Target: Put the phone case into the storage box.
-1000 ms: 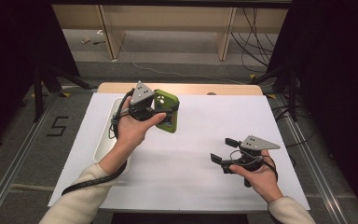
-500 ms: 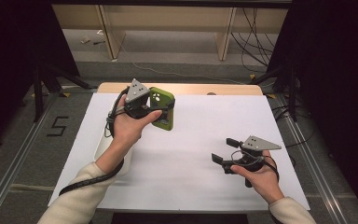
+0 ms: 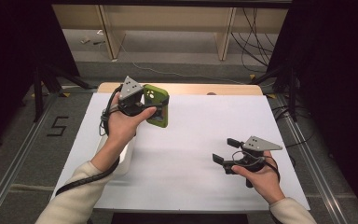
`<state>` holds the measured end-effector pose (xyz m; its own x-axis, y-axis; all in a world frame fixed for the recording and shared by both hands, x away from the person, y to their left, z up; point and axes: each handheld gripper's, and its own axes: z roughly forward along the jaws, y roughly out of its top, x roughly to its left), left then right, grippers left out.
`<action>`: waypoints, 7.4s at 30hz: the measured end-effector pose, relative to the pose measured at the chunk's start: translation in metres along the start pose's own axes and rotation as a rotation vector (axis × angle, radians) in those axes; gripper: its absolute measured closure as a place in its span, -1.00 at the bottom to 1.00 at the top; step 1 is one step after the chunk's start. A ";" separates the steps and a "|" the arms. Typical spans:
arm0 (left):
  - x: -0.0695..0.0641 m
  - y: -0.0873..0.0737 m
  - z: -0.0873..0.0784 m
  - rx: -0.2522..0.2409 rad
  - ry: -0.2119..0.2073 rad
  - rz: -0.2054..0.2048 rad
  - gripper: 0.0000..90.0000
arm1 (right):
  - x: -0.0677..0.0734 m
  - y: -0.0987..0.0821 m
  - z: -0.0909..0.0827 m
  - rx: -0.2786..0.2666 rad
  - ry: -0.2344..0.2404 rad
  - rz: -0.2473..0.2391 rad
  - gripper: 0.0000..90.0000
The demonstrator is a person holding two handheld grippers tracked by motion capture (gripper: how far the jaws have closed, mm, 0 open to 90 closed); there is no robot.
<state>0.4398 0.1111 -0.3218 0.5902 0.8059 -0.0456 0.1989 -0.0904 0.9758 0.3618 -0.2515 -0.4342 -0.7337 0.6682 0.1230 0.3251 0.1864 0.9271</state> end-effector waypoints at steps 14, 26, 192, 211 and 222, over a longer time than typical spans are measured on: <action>0.013 0.002 -0.006 -0.011 0.038 -0.012 -0.61 | -0.001 -0.001 -0.002 -0.001 -0.007 0.000 -0.72; 0.021 0.002 -0.009 -0.011 0.060 -0.015 -0.61 | -0.001 -0.001 -0.004 0.002 -0.010 0.004 -0.72; 0.105 -0.007 -0.007 0.040 0.249 -0.029 -0.61 | -0.005 -0.006 -0.016 -0.013 -0.025 0.005 -0.72; 0.110 -0.007 -0.003 0.048 0.257 -0.028 -0.61 | -0.005 -0.006 -0.016 -0.012 -0.023 0.004 -0.72; 0.112 -0.007 0.000 0.053 0.261 -0.030 -0.61 | -0.005 -0.006 -0.016 -0.012 -0.022 0.005 -0.72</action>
<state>0.5046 0.2021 -0.3339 0.3629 0.9317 -0.0110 0.2583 -0.0892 0.9619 0.3541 -0.2676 -0.4345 -0.7186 0.6850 0.1198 0.3216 0.1746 0.9306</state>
